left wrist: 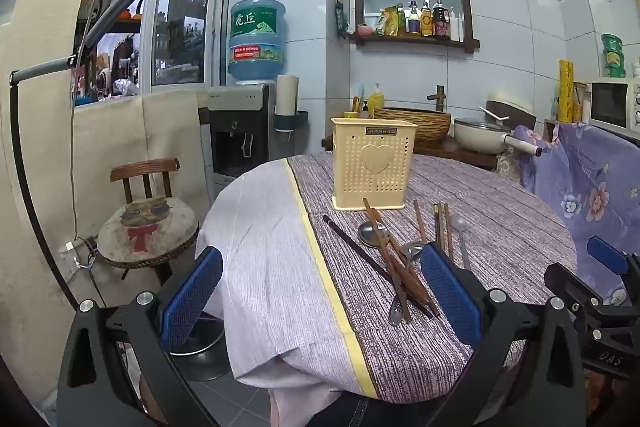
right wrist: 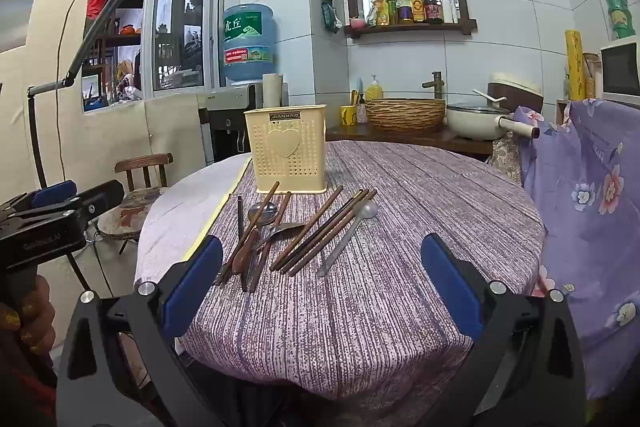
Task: Organize utensils
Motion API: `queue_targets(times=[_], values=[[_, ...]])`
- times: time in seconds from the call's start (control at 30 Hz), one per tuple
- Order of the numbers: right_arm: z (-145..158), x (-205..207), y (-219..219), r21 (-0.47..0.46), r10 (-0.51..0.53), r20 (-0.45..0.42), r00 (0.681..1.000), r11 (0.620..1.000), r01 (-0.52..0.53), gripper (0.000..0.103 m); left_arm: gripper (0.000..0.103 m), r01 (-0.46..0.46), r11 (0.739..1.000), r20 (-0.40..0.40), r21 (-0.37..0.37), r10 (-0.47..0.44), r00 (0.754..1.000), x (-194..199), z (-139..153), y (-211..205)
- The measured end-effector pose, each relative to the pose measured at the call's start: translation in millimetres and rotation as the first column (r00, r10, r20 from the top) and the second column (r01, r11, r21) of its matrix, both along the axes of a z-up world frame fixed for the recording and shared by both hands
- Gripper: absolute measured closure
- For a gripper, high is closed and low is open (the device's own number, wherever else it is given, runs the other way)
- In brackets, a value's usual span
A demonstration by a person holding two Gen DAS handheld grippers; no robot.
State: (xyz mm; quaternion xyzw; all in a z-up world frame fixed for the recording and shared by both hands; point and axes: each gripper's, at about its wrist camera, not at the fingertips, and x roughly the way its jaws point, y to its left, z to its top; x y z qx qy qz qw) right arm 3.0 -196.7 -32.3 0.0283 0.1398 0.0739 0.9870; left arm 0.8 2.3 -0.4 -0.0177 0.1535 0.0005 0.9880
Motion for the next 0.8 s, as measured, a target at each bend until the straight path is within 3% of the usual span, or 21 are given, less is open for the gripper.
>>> queue_targets(times=[0.1, 0.17, 0.8], values=[[0.1, -0.2, -0.2, -0.001, 0.000, 0.005, 1.000, 1.000, 0.000, 0.005, 0.005, 0.001, 1.000, -0.019, -0.025, -0.002, 1.000, 0.2, 0.7, 8.8], [-0.1, -0.3, -0.4, 0.001, 0.001, 0.004, 1.000, 1.000, -0.001, 0.005, 0.005, -0.005, 1.000, -0.015, 0.007, 0.005, 1.000, -2.1, 0.6, 5.5], [-1.5, -1.0, 1.1, 0.002, 0.000, 0.000, 1.000, 1.000, 0.000, 0.005, 0.005, -0.007, 1.000, -0.033, 0.020, 0.008, 0.999, 4.6, -4.0, 0.2]])
